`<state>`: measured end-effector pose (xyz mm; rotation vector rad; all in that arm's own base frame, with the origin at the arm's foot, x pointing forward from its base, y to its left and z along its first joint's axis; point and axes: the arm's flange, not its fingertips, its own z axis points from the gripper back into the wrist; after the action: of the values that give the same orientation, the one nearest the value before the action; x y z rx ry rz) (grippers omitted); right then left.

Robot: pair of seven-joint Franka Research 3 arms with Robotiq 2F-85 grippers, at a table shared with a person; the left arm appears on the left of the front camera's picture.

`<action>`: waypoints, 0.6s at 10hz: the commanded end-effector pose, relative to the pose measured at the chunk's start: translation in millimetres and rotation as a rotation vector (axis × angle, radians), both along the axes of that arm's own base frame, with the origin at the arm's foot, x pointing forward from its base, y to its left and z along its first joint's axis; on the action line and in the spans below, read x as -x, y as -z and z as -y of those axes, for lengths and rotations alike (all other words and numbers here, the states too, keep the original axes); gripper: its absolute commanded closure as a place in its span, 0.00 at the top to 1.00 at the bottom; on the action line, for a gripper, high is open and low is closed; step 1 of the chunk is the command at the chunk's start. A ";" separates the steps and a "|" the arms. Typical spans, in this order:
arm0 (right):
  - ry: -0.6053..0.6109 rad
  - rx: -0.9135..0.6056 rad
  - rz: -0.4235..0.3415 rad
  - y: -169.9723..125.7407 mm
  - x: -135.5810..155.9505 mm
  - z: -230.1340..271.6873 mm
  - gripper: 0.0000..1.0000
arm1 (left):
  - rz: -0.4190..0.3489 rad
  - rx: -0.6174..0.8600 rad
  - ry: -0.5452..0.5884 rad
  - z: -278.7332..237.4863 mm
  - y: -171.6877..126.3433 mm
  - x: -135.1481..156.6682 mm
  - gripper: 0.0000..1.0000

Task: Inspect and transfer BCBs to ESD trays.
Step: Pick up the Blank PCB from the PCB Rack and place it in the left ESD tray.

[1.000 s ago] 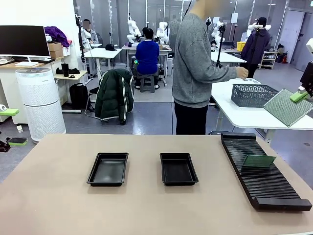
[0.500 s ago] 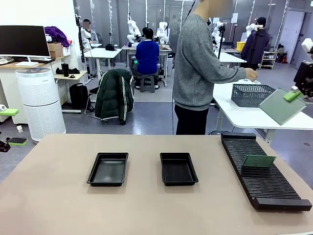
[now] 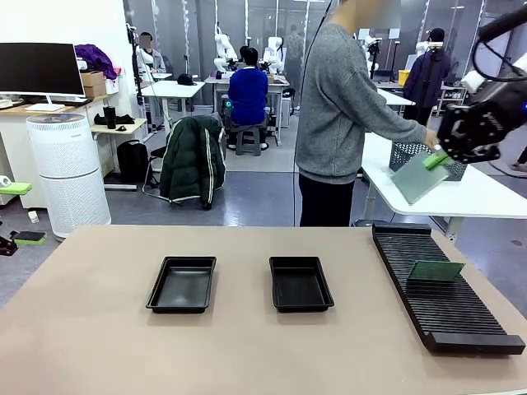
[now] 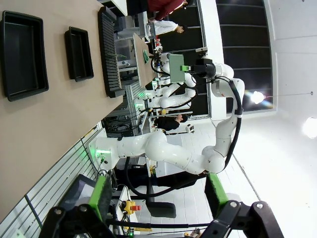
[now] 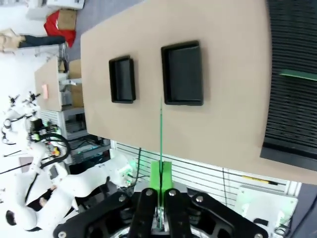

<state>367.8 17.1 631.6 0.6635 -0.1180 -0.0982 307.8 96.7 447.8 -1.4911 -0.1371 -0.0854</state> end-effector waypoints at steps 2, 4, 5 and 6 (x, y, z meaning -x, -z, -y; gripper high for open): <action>0.018 -0.067 -0.017 13.5 -15.1 -52.9 0.02 | 0.001 0.000 -0.001 -1.1 -0.1 1.8 1.00; -0.005 -0.111 -0.028 28.0 -27.5 -84.9 0.02 | 0.001 0.000 -0.001 -1.1 -0.1 1.8 1.00; 0.005 -0.129 -0.027 32.6 -30.2 -98.3 0.02 | 0.001 0.000 -0.001 -1.1 -0.1 1.8 1.00; 0.015 -0.147 -0.017 36.9 -30.4 -113.8 0.02 | 0.001 0.000 -0.001 -1.1 -0.1 1.8 1.00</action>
<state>397.9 118.0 597.8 0.7732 -0.0810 -0.0894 307.8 96.7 447.9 -1.4910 -0.1373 -0.0854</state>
